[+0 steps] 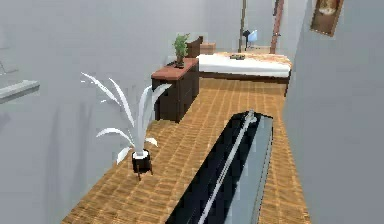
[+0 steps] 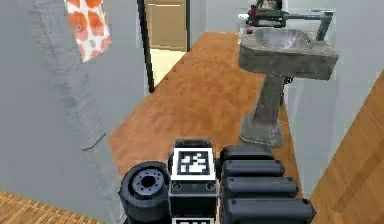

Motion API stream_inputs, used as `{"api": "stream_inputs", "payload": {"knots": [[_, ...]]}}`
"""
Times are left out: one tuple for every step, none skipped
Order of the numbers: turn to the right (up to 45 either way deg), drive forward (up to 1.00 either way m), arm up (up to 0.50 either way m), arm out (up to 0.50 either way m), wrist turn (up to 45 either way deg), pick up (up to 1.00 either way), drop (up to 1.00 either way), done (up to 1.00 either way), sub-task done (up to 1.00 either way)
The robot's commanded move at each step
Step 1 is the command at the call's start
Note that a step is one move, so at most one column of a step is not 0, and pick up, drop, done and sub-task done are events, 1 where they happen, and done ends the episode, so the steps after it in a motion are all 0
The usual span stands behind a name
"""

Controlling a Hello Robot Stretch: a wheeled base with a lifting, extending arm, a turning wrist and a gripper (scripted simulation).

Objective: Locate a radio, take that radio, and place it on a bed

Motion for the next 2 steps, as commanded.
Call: {"api": "stream_inputs", "payload": {"knots": [[21.0, 0.0, 0.0, 0.0, 0.0, 0.0, 0.0, 0.0, 0.0], [0.0, 1.0, 0.0, 0.0, 0.0, 0.0, 0.0, 0.0, 0.0]]}}
